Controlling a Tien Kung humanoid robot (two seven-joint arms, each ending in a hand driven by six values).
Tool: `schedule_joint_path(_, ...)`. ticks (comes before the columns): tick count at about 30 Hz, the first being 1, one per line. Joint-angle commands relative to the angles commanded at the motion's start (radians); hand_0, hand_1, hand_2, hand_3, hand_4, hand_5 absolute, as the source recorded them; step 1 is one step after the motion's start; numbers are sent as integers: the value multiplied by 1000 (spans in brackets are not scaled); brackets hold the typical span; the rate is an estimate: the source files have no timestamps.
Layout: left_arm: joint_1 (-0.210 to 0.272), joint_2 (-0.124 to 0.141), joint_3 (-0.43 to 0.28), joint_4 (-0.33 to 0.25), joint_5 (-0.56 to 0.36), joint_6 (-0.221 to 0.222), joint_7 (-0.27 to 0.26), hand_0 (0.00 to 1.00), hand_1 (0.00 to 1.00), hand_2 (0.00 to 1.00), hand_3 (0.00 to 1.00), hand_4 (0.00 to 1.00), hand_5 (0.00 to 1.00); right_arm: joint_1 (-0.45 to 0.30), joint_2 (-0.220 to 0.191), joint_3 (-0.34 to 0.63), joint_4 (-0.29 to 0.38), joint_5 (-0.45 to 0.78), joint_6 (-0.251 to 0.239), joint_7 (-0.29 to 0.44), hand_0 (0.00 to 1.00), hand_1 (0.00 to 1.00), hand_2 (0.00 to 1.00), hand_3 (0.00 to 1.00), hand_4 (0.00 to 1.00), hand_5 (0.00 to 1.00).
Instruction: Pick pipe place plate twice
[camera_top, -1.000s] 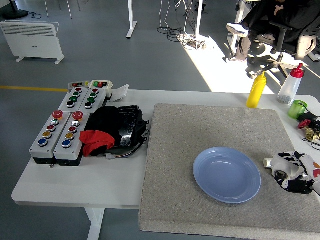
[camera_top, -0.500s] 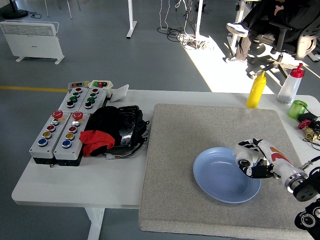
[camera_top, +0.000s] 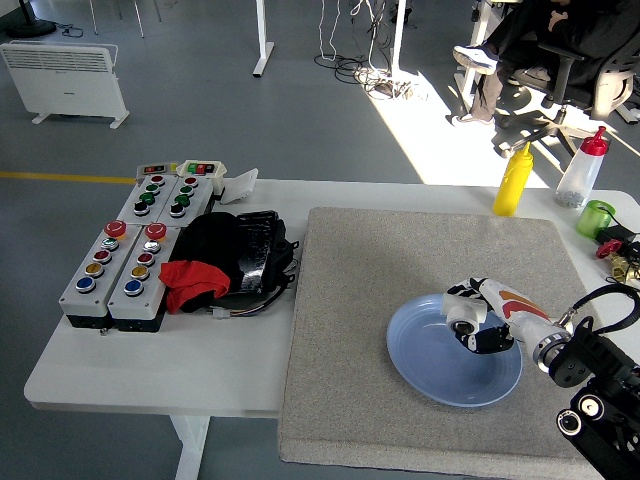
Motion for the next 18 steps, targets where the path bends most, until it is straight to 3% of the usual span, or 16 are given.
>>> schedule_joint_path(3, -2, 0, 2, 0, -3, 0, -1, 678, 670, 701, 638, 339, 998, 18, 16, -19, -41, -16, 1, -5, 802, 772, 804, 694, 620, 103)
schedule_joint_path(4, -3, 0, 3, 0, -4, 0, -1, 678, 671, 702, 637, 339, 998, 21, 18, -22, -48, -20, 2, -7, 964, 919, 998, 888, 694, 163)
schedule_joint_path(9, -4, 0, 6, 1, -9, 2, -3, 678, 671, 702, 637, 339, 998, 26, 24, -29, -65, -35, 6, -7, 964, 919, 998, 888, 694, 163)
schedule_joint_path(10, -5, 0, 6, 1, -10, 2, -4, 678, 671, 701, 638, 342, 998, 26, 24, -27, -66, -36, 6, -5, 998, 946, 998, 998, 840, 278)
schedule_joint_path(18, -10, 0, 8, 3, -16, 4, -6, 678, 671, 702, 638, 342, 998, 2, 8, 33, -27, 1, 8, 7, 998, 950, 998, 998, 844, 281)
